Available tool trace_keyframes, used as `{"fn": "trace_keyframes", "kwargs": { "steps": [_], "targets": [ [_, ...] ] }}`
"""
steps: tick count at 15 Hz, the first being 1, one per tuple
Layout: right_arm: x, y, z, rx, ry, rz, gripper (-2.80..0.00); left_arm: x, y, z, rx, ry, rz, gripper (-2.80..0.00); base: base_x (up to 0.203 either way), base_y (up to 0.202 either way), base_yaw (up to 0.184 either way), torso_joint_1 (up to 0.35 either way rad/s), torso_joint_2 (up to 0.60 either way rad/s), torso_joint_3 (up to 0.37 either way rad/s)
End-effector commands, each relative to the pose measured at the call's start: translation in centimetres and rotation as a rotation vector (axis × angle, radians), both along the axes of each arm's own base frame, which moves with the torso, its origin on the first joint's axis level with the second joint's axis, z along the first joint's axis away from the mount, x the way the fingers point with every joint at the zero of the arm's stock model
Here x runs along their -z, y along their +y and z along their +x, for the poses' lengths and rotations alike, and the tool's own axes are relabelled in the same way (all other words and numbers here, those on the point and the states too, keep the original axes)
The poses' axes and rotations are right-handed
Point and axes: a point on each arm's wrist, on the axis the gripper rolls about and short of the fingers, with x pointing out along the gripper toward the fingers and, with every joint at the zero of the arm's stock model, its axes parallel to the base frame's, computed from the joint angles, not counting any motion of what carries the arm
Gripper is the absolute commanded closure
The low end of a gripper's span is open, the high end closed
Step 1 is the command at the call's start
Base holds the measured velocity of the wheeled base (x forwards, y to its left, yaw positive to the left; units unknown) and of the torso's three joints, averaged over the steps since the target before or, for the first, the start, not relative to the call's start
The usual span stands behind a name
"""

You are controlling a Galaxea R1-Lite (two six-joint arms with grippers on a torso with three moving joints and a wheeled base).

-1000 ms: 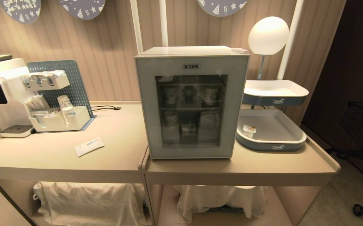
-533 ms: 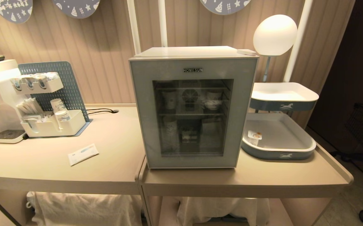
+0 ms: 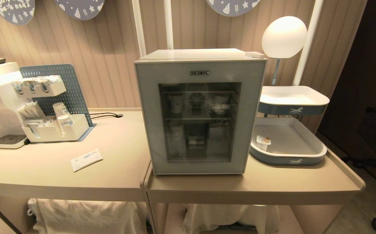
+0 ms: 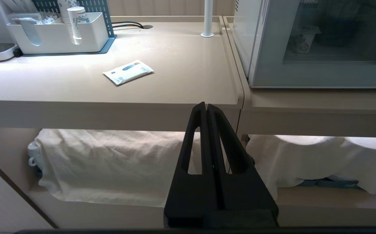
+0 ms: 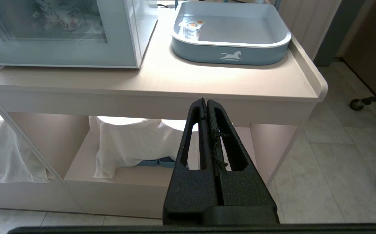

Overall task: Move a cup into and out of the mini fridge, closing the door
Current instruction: Open the freezer door

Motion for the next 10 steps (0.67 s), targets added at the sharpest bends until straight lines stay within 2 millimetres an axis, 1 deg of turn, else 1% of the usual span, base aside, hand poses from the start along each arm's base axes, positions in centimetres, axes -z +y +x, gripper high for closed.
{"fn": "trace_keyframes", "kwargs": {
  "steps": [1,2,3,6,7,8,10],
  "targets": [
    [0.0,0.0,0.0,-0.001,0.003,-0.001,0.00,-0.5,0.0,-0.1,-0.002,-0.014,0.019,0.00,0.000,0.000,0.000,0.000,0.00,0.000],
    [0.0,0.0,0.0,-0.001,0.003,-0.001,0.00,-1.7,0.0,-0.5,-0.014,-0.039,0.031,0.00,0.000,0.000,0.000,0.000,0.00,0.000],
    [0.0,0.0,0.0,-0.001,0.003,-0.001,0.00,-3.8,0.1,-1.4,-0.036,-0.072,0.037,0.00,0.000,0.000,0.000,0.000,0.00,0.000],
    [0.0,0.0,0.0,-0.001,0.004,-0.001,0.00,-12.6,0.2,-5.1,-0.090,-0.165,0.012,0.00,0.000,0.000,0.000,0.000,0.00,0.000],
    [0.0,0.0,0.0,-0.001,0.003,-0.001,0.00,-15.5,0.2,-5.4,-0.109,-0.151,-0.013,0.00,0.000,0.000,0.000,0.000,0.00,0.000],
    [0.0,0.0,0.0,-0.001,0.004,-0.001,0.00,-17.7,0.3,-4.3,-0.129,-0.092,-0.035,0.00,0.000,0.000,0.000,0.000,0.00,0.000],
    [0.0,0.0,0.0,-0.001,0.003,-0.001,0.00,-20.1,0.4,-0.7,-0.162,0.053,-0.072,0.00,0.000,0.000,0.000,0.000,0.00,0.000]
  ]
}}
